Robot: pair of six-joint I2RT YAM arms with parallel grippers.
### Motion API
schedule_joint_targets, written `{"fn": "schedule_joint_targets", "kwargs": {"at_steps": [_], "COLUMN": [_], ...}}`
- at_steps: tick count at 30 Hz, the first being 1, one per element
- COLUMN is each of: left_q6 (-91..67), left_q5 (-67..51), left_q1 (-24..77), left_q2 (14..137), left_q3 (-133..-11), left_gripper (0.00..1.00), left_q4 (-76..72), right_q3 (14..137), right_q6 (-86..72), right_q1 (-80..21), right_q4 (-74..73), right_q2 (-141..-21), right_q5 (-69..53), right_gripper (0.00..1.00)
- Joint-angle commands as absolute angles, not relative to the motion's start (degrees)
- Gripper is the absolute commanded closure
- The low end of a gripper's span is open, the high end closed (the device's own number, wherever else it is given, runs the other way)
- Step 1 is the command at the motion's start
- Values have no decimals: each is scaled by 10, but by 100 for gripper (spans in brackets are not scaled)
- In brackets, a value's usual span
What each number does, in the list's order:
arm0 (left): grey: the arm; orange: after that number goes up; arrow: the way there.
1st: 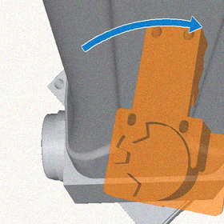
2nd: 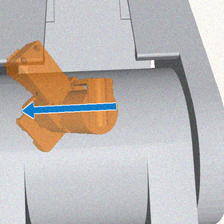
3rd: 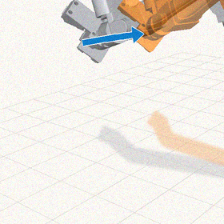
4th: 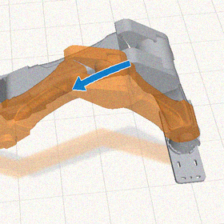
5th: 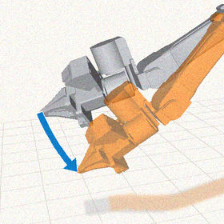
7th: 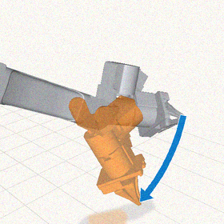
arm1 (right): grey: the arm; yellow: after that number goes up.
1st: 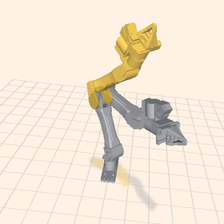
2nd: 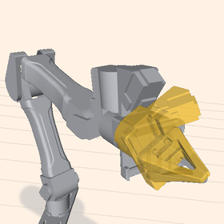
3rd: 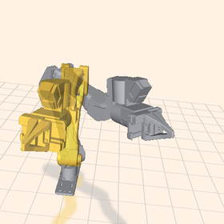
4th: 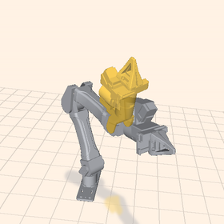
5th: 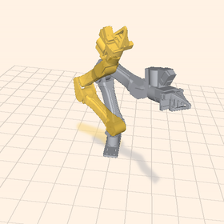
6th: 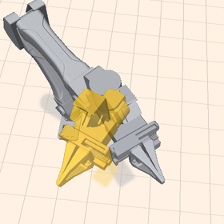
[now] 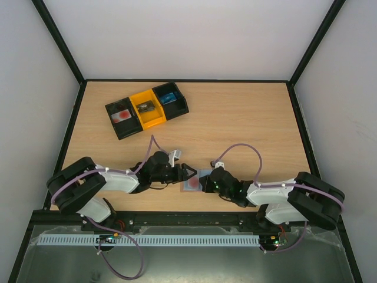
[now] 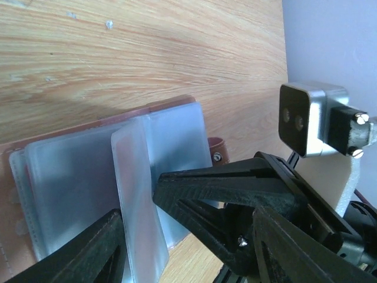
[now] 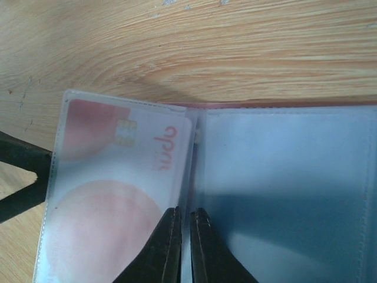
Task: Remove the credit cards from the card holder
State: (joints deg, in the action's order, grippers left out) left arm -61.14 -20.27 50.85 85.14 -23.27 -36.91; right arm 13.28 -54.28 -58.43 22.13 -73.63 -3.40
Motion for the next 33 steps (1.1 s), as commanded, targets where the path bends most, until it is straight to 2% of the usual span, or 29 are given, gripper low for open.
{"fn": "schedule_joint_targets", "kwargs": {"at_steps": [1, 7, 22, 33], "left_q6": [-621, -631, -622, -630], "left_q5": [-234, -249, -256, -239], "left_q1": [514, 520, 539, 542], "left_q2": [880, 903, 939, 947], "left_q3": [-241, -247, -313, -290], "left_gripper": [39, 39, 39, 41], "left_q4": [-414, -447, -429, -438], "right_q3": [117, 95, 42, 73], "right_q6": [-545, -555, -584, -571], "right_q1": [-586, -587, -586, -586], "right_q4": [202, 184, 7, -13], "right_q2": [-713, -633, -278, -278], "right_q5": [-3, 41, 154, 129], "right_gripper": [92, 88, 84, 82]}}
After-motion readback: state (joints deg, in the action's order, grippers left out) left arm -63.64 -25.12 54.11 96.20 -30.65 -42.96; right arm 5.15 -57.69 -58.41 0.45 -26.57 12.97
